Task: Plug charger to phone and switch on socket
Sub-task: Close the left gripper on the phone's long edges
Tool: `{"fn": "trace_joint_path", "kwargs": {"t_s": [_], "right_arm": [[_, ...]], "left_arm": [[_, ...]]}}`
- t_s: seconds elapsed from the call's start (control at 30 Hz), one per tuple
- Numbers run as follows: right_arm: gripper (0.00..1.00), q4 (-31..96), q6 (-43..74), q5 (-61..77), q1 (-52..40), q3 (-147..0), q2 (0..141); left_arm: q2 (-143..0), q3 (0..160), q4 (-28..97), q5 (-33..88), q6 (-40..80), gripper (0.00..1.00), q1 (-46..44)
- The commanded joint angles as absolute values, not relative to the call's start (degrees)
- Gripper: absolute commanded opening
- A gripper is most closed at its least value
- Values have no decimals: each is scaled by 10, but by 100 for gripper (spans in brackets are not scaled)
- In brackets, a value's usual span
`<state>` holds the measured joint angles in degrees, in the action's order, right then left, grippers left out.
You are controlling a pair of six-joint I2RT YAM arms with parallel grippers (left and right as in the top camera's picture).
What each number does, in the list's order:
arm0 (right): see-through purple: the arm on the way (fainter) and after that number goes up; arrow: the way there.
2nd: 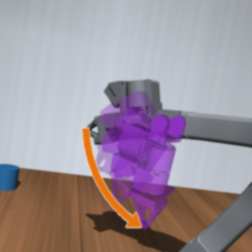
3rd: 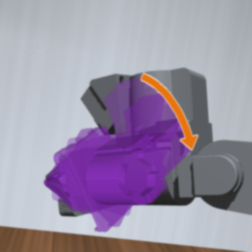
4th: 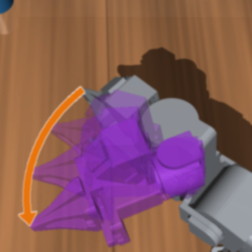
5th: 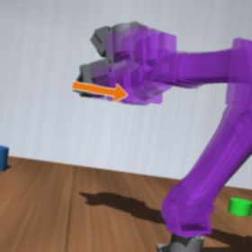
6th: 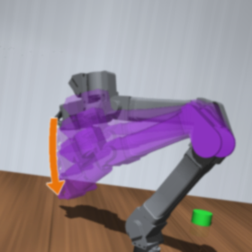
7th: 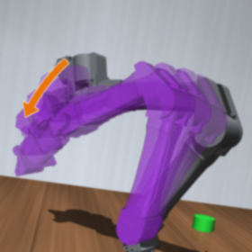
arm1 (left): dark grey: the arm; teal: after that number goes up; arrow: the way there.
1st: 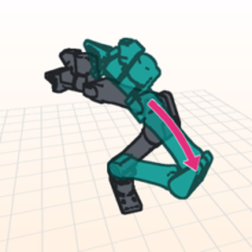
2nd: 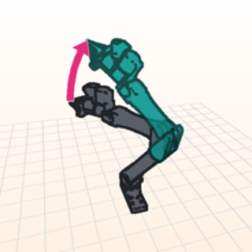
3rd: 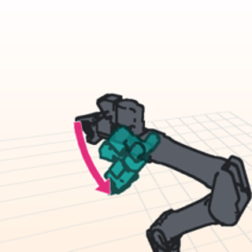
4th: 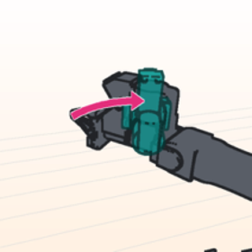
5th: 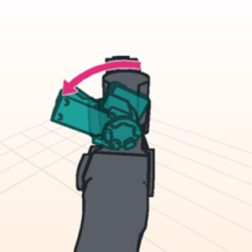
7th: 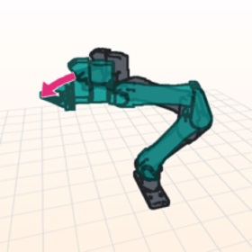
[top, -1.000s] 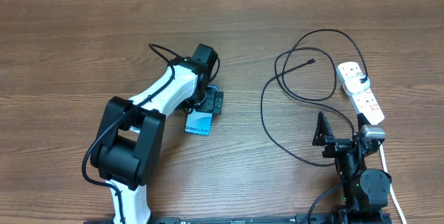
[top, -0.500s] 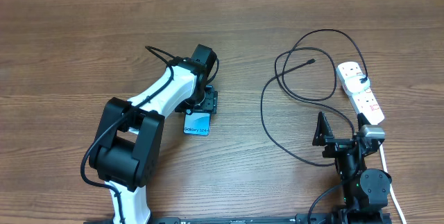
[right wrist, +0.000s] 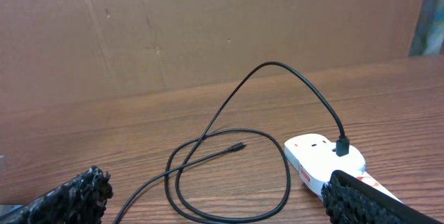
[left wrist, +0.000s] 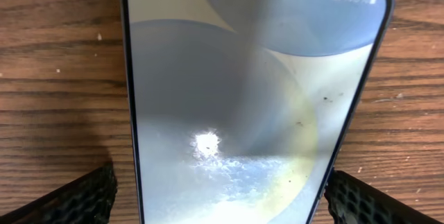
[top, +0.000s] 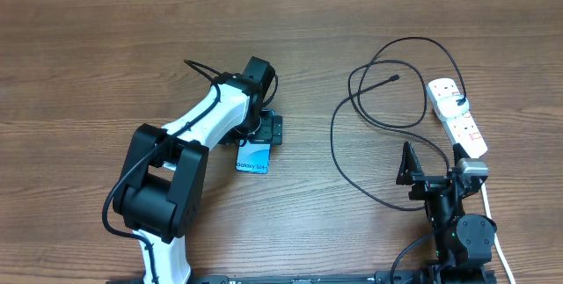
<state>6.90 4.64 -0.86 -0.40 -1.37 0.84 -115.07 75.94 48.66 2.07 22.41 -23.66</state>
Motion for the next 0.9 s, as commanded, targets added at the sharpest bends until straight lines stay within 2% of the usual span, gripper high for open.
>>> {"fn": "trace_joint_path", "kwargs": {"t_s": [0.0,0.1,0.27,0.33,0.37,0.4,0.53,0.87], "right_arm": [[100,65,44,-12,-2,-13,2],[100,65,44,-12,-2,-13,2],[100,65,44,-12,-2,-13,2],[100,65,44,-12,-2,-13,2],[100,65,44,-12,-2,-13,2],[100,65,44,-12,-2,-13,2],[100,65,44,-12,-2,-13,2],[100,65,44,-12,-2,-13,2]], "left_arm": [[-1178,734,488,58,227,88,-241],[-1178,734,488,58,227,69,-241],[-1178,734,492,60,227,64,-241],[-1178,734,493,60,227,68,-241],[-1178,734,494,60,227,74,-241],[-1178,734,495,60,227,84,-241],[-1178,734,499,68,208,100,-241],[-1178,734,518,72,162,100,-241]]}}
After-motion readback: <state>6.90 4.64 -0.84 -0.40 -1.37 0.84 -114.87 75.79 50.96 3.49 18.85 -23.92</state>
